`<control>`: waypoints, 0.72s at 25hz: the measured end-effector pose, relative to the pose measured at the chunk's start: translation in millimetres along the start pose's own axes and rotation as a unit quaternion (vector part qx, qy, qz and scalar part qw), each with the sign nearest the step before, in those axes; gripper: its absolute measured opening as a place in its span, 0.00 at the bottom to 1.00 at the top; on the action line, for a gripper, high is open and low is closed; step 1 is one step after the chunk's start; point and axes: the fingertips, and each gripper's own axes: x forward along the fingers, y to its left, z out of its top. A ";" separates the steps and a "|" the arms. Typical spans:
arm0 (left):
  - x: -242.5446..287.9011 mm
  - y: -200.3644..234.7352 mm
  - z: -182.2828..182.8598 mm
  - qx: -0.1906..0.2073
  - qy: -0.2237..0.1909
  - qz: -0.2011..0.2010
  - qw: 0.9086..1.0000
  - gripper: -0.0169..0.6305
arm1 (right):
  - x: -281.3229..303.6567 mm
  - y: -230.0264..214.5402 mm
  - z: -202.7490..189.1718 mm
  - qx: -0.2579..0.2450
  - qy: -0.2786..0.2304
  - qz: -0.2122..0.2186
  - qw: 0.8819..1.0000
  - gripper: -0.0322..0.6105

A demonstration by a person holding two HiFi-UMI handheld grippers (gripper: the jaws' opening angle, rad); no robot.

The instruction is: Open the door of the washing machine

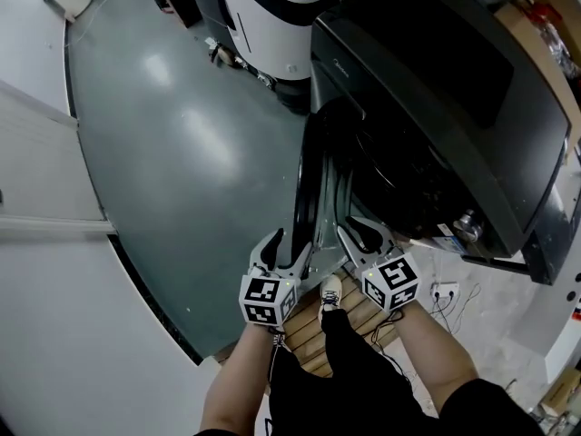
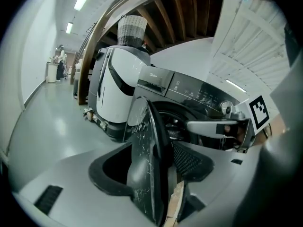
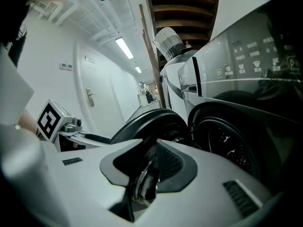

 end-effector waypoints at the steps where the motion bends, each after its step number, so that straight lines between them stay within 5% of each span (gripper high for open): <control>1: -1.9 4.9 1.0 0.000 -0.002 0.003 1.000 0.47 | 3.3 0.9 1.2 0.000 -0.001 0.000 1.000 0.20; 18: -39.4 89.0 13.0 -0.018 -0.011 0.104 0.994 0.46 | 78.3 53.3 39.9 -0.016 -0.009 0.045 0.999 0.19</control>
